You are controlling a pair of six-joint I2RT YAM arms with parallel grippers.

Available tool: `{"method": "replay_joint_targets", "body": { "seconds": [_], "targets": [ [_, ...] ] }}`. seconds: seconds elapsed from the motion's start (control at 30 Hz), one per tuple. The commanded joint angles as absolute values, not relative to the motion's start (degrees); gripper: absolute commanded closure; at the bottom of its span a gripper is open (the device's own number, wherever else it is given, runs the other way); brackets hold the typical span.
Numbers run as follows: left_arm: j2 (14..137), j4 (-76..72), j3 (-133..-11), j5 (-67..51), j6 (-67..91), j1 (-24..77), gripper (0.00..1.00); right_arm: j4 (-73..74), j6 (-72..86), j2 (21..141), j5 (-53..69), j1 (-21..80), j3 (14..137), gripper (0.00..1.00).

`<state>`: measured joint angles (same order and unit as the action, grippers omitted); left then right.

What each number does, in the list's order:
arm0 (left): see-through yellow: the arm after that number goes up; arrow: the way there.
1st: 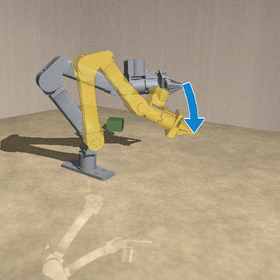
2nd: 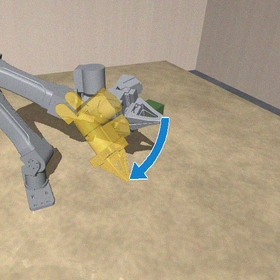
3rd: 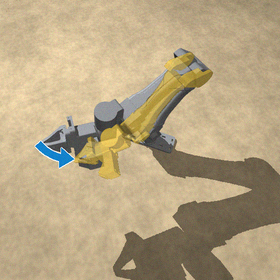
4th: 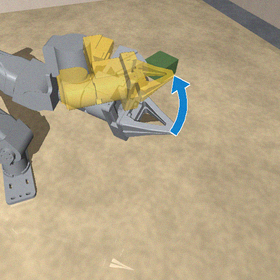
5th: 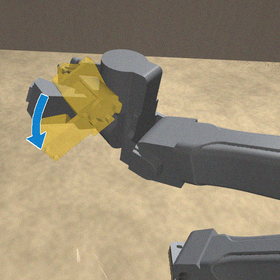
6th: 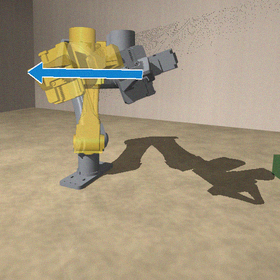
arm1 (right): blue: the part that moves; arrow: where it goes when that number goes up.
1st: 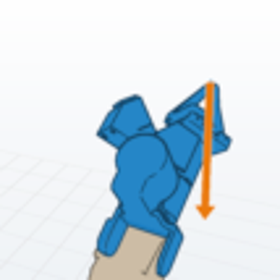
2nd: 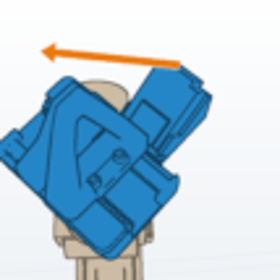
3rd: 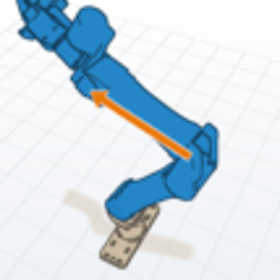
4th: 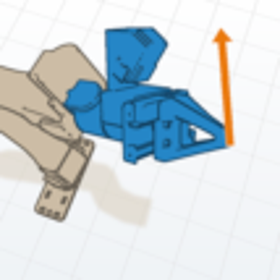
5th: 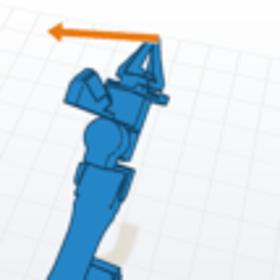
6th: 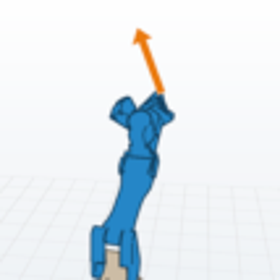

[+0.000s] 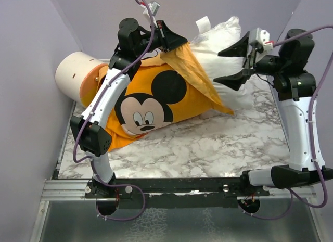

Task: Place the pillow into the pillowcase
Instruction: Stuff the pillow into the pillowcase.

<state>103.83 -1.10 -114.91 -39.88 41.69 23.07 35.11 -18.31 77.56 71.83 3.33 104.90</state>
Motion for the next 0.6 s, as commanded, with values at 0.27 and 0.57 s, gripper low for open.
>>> {"method": "replay_joint_targets", "body": {
  "seconds": [0.27, 0.57],
  "targets": [
    [98.6, -18.8, -116.3, -42.4, 48.7, 21.2, 1.0, 33.0, -24.3, 78.0, 47.9, 9.6, 96.8, 0.0],
    [98.0, -20.3, -114.9, -44.3, 50.2, 21.4, 1.0, 8.5, 8.4, 87.7, 63.9, -10.5, 93.4, 0.0]
  ]
}}
